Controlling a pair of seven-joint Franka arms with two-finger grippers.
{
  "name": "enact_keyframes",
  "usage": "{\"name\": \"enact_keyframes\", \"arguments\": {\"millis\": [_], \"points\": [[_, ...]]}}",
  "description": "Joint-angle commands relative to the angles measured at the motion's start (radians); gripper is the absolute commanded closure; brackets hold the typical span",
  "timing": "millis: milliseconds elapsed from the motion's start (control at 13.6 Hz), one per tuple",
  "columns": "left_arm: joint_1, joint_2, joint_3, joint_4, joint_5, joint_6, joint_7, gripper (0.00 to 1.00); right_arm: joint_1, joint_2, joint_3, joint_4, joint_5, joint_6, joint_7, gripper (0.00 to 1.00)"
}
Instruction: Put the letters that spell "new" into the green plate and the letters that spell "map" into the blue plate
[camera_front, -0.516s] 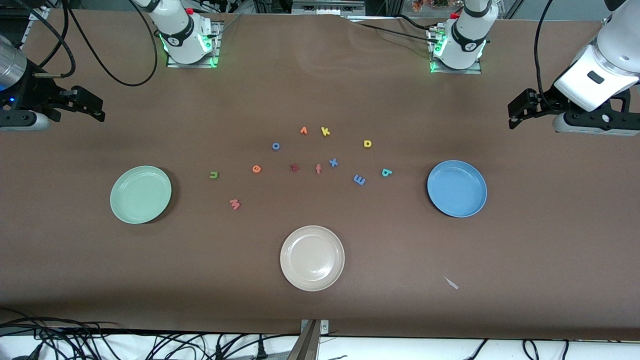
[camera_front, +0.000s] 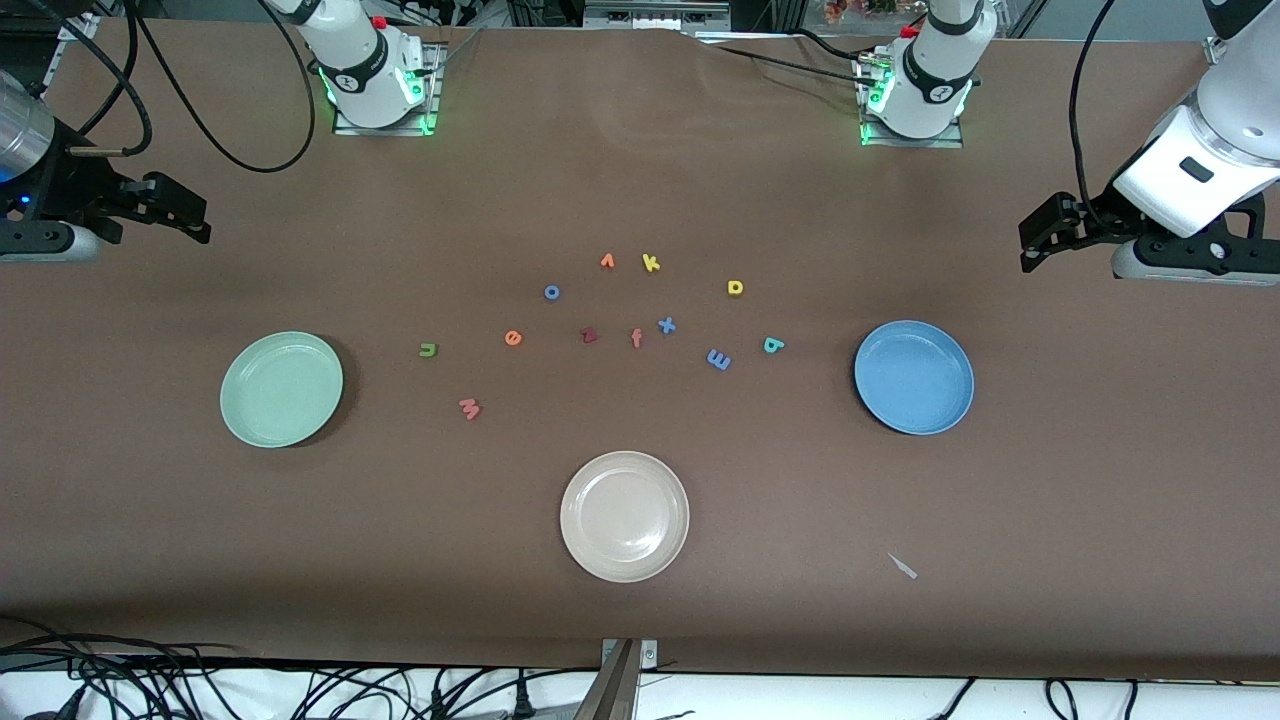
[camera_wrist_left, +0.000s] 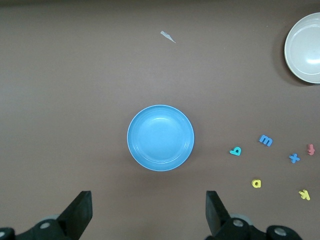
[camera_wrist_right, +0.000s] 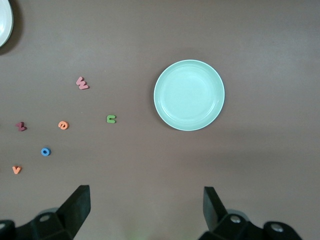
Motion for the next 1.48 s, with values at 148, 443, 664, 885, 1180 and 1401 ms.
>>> {"name": "enact_keyframes", "arguments": {"millis": [148,443,664,885,1180,1401], "points": [[0.007,-0.004,-0.009,0.004,-0.011,0.0,0.023,0.0,0.001,-0.012,-0.001,-0.016,0.009,0.011,0.01,0.0],[0.01,-0.004,-0.004,0.005,-0.011,-0.013,0.025,0.0,0.001,-0.011,-0.001,-0.017,0.009,0.01,0.01,0.0],[0.01,-0.004,-0.004,0.005,-0.011,-0.013,0.025,0.0,0.001,-0.011,-0.001,-0.017,0.009,0.011,0.01,0.0],[0.01,-0.002,-0.004,0.005,-0.011,-0.014,0.025,0.0,0.001,-0.011,-0.001,-0.017,0.009,0.011,0.01,0.0],[0.01,-0.002,-0.004,0.008,-0.014,-0.028,0.014,0.0,0.001,-0.011,-0.001,-0.017,0.009,0.01,0.01,0.0],[0.01,-0.002,-0.003,0.008,-0.014,-0.03,0.014,0.0,0.001,-0.011,-0.001,-0.017,0.009,0.01,0.01,0.0]]}}
